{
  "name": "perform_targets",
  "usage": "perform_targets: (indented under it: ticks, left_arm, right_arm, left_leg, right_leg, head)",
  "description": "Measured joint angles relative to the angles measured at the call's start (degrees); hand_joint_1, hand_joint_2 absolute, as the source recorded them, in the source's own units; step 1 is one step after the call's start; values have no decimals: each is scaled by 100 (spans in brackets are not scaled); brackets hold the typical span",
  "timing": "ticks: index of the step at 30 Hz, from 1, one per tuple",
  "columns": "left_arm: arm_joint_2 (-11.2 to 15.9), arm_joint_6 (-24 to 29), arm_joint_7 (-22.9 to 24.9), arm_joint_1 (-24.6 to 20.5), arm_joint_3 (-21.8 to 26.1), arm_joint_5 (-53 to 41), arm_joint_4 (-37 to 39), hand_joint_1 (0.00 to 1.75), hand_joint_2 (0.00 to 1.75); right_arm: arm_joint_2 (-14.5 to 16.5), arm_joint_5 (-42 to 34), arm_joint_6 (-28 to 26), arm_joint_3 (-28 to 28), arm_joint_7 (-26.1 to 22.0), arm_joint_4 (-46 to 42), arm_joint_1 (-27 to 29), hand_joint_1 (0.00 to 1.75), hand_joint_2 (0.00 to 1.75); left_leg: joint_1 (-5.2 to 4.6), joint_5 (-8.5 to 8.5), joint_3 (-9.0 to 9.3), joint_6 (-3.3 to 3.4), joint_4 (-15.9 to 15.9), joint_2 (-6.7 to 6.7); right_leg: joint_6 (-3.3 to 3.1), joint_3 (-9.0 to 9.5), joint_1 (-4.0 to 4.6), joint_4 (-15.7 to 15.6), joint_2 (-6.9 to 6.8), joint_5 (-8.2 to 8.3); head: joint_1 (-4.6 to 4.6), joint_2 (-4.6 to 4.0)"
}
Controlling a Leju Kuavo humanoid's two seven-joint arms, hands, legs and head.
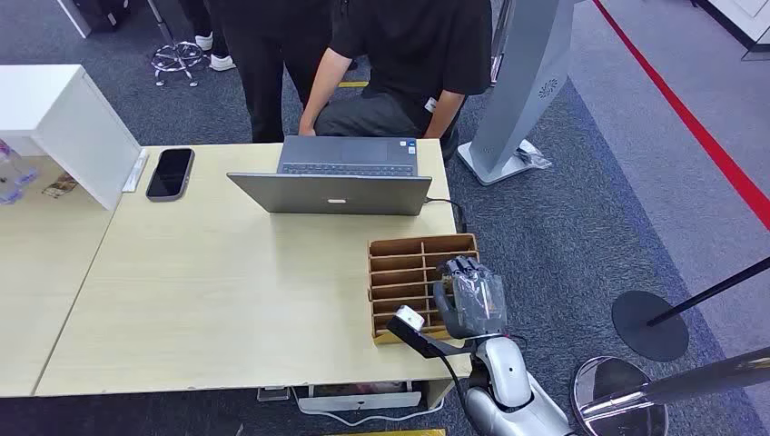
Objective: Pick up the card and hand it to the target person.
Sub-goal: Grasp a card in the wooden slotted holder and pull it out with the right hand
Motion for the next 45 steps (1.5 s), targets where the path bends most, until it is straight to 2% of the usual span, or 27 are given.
perform_targets:
  ticks: [23, 45]
  left_arm:
    - [0, -8, -11, 2, 0, 0, 0, 0, 0]
    - [0, -28, 2, -2, 0, -24, 0, 0, 0]
  right_arm:
    - [-162, 479, -1, 4, 245, -613, 44, 93, 175]
    - [-293, 249, 15, 91, 463, -341, -58, 90, 175]
  left_leg:
    - [0, 0, 0, 0, 0, 0]
    - [0, 0, -1, 0, 0, 0]
  right_leg:
    - [0, 0, 0, 0, 0, 0]
    - [0, 0, 0, 0, 0, 0]
  head:
    - [1, 0]
    - [1, 0]
